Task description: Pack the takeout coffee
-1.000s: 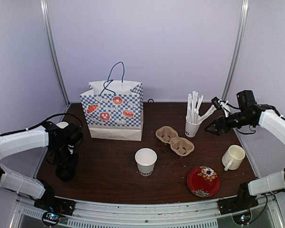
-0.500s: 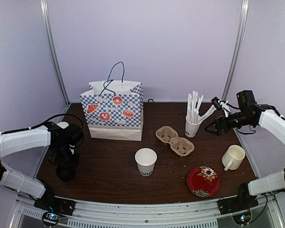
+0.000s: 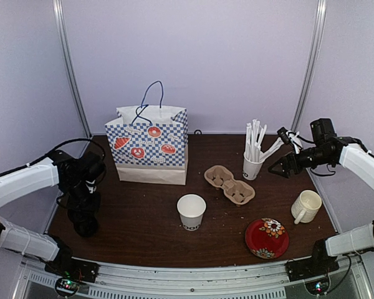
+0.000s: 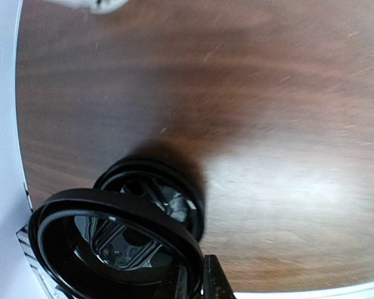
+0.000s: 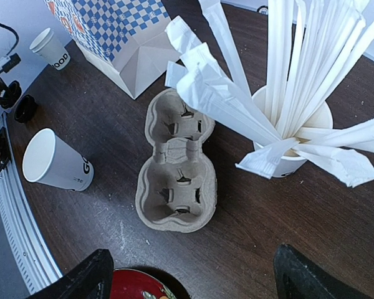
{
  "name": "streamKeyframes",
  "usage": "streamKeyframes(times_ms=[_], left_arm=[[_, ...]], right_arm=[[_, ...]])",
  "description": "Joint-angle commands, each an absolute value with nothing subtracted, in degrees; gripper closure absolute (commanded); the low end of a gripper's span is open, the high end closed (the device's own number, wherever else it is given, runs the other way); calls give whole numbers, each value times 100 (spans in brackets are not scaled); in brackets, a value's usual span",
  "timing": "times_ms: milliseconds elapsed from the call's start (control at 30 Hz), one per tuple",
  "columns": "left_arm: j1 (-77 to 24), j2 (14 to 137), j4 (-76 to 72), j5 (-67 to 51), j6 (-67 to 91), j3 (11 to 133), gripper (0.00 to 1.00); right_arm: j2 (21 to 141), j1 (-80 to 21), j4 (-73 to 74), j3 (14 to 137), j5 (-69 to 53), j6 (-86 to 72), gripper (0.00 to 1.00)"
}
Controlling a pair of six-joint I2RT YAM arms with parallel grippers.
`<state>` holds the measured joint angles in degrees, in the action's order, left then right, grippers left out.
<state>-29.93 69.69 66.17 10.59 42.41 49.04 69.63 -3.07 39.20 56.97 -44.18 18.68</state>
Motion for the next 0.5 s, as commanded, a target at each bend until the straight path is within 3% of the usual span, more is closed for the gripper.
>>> streamKeyframes(times_ms=[0,267,467], left_arm=[[-2988,6680,6824,656,3889,5619,97],[-3886,7166,6245,35,2778,7887,96],[-4495,7815,4658,-1346,2039,9245,96]], right_arm=[[6987,-286,3962,5733,-4526,1844,8],[6997,-298,5147,7103,-4837,2106,9],[7031,-509,5464,8229,-5203,1580,7]])
